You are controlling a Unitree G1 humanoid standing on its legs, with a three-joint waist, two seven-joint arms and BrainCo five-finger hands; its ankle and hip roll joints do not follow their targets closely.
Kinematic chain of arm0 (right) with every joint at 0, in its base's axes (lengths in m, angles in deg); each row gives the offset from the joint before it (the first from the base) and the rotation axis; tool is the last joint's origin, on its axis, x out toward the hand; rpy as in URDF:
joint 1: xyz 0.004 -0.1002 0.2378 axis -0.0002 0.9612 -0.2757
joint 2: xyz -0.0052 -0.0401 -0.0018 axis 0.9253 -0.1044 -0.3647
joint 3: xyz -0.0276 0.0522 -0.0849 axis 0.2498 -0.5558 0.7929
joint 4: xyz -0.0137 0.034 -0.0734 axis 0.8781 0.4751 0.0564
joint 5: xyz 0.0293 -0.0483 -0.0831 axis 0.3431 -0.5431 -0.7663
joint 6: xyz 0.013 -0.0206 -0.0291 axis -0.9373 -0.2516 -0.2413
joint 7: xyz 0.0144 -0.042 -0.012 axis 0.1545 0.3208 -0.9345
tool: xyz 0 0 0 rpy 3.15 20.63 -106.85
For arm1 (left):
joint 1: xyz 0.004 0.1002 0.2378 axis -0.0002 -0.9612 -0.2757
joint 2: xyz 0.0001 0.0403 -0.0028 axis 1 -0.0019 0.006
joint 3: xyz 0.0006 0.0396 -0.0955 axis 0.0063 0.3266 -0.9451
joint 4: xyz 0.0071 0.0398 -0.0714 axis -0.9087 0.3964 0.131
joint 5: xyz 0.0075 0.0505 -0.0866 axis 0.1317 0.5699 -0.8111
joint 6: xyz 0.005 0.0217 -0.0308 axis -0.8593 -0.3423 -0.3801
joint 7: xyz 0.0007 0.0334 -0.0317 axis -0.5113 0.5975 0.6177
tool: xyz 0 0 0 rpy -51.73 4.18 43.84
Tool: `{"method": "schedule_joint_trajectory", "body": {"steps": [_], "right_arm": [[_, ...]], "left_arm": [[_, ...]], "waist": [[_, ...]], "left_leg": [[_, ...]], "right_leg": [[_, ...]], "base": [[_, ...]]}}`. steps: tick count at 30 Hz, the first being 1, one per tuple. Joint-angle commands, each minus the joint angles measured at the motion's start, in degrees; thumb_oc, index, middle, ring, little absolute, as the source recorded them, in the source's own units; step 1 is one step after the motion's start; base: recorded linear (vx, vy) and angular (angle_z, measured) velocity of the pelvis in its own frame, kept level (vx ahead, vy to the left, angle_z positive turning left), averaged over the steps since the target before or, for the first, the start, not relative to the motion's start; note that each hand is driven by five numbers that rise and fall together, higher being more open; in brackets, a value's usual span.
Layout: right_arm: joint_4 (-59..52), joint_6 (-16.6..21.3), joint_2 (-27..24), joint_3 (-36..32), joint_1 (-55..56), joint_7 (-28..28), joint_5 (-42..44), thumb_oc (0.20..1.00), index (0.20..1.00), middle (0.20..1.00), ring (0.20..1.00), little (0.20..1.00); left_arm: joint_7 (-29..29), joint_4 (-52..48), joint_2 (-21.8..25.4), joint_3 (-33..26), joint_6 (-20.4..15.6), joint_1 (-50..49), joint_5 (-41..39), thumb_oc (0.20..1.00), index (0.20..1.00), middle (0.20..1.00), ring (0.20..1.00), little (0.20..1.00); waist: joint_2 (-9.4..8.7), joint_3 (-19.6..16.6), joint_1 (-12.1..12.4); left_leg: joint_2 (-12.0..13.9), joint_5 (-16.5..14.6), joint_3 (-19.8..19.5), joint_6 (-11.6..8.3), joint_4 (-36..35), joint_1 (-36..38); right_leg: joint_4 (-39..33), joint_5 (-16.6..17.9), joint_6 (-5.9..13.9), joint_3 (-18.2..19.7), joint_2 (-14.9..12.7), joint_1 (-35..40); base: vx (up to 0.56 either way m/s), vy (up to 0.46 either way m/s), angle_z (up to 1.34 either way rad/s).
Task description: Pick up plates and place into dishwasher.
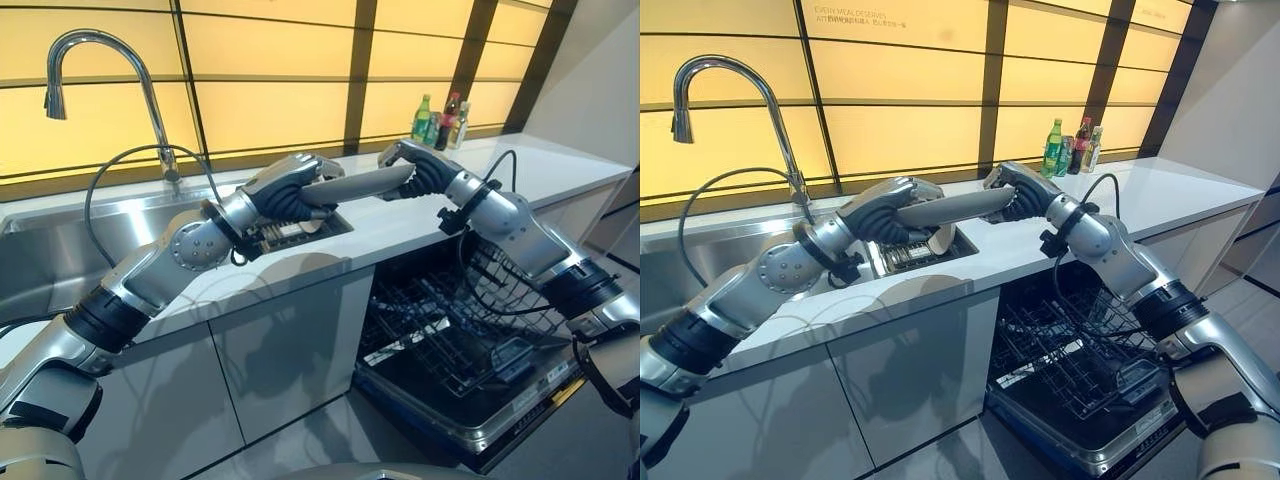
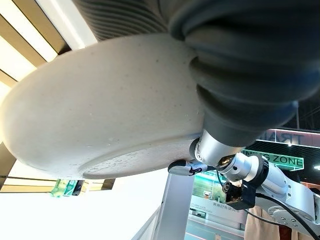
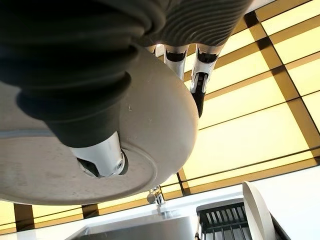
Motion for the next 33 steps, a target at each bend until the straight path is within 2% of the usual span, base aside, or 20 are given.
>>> {"method": "schedule_joint_trajectory", "body": {"steps": [1,2,3,4,8,15,22,28,33], "right_arm": [[-0.9,2.1,-0.3,-3.0,-5.7,3.6,1.4,0.200,0.200,0.200,0.200,0.200],[-1.1,2.6,-0.7,-3.7,-4.9,3.8,0.9,0.200,0.200,0.200,0.200,0.200],[-1.2,2.9,-1.0,-4.1,-4.3,3.9,0.7,0.200,0.200,0.200,0.200,0.200],[-1.5,3.2,-1.6,-4.6,-3.6,3.8,1.2,0.200,0.200,0.200,0.200,0.200],[-2.9,3.6,-3.0,-7.9,1.2,3.2,-1.0,0.200,0.200,0.200,0.200,0.200],[-8.3,4.4,-6.4,-21.1,20.1,2.1,-2.8,0.200,0.200,0.200,0.200,0.200],[-9.4,3.6,-7.5,-29.7,31.1,-0.9,-1.1,0.200,0.200,0.200,0.200,0.200],[-9.1,0.4,-6.5,-34.9,39.6,-6.7,0.9,0.200,0.200,0.200,0.200,0.200],[-6.4,-3.1,-5.6,-34.2,41.4,-9.5,2.5,0.200,0.200,0.200,0.200,0.200]], "left_arm": [[1.3,-1.3,-3.4,-2.8,-2.1,7.7,-2.5,0.200,0.200,0.200,0.200,0.200],[0.9,-1.3,-3.4,-3.2,-1.3,7.1,-2.2,0.200,0.200,0.200,0.200,0.200],[1.4,-1.1,-3.1,-3.6,-0.9,6.6,-2.2,0.520,0.520,0.520,0.520,0.520],[1.9,-1.0,-2.6,-4.0,-0.4,6.0,-1.9,1.000,1.000,1.000,1.000,1.000],[4.9,0.2,-1.2,-6.7,0.5,3.2,1.4,1.000,1.000,1.000,1.000,1.000],[12.4,2.9,2.6,-16.7,1.2,-8.9,10.5,1.000,1.000,1.000,1.000,1.000],[19.6,6.8,3.9,-22.2,2.4,-15.3,16.4,1.000,1.000,1.000,1.000,1.000],[24.5,9.7,2.5,-26.9,3.6,-20.4,17.6,1.000,1.000,1.000,1.000,1.000],[25.5,11.0,1.9,-28.2,4.1,-21.4,16.1,1.000,1.000,1.000,1.000,1.000]], "waist": [[0.69,3.5,1.5],[0.70,3.5,1.4],[0.70,3.6,1.2],[0.70,3.6,1.1],[0.68,3.8,0.4],[0.56,4.8,-2.1],[0.45,5.6,-4.1],[0.10,6.4,-5.6],[-0.22,6.9,-6.0]], "left_leg": [[-2.5,-10.1,1.2,1.35,0.7,2.0],[-2.4,-10.1,1.4,1.36,0.7,2.0],[-2.4,-10.1,1.5,1.39,0.7,2.1],[-2.4,-10.1,1.6,1.35,0.7,2.1],[-2.3,-10.3,2.3,1.49,0.7,2.3],[-2.0,-10.5,4.1,1.67,0.7,2.5],[-1.7,-10.8,5.7,1.67,0.7,3.0],[-1.4,-10.8,6.9,1.40,0.7,3.3],[-1.3,-10.7,7.2,1.17,0.7,3.3]], "right_leg": [[0.6,-8.9,5.30,0.8,-3.4,3.6],[0.6,-8.9,5.29,0.9,-3.3,3.5],[0.6,-8.8,5.32,1.1,-3.3,3.5],[0.6,-8.8,5.33,1.2,-3.3,3.5],[0.6,-8.7,5.54,1.7,-3.3,3.3],[0.6,-8.3,5.89,3.6,-3.1,2.6],[0.6,-8.1,6.17,5.0,-2.9,2.2],[0.6,-7.9,6.48,6.0,-2.8,1.8],[0.6,-7.7,6.52,6.2,-2.8,1.6]], "base": [[0.00,0.000,0.00],[0.00,0.000,0.00],[0.00,0.000,0.00],[0.00,0.000,0.00],[0.02,0.002,-0.04],[0.01,-0.006,-0.09],[0.00,0.004,-0.11],[0.00,0.001,-0.10],[-0.01,-0.002,-0.06]]}}
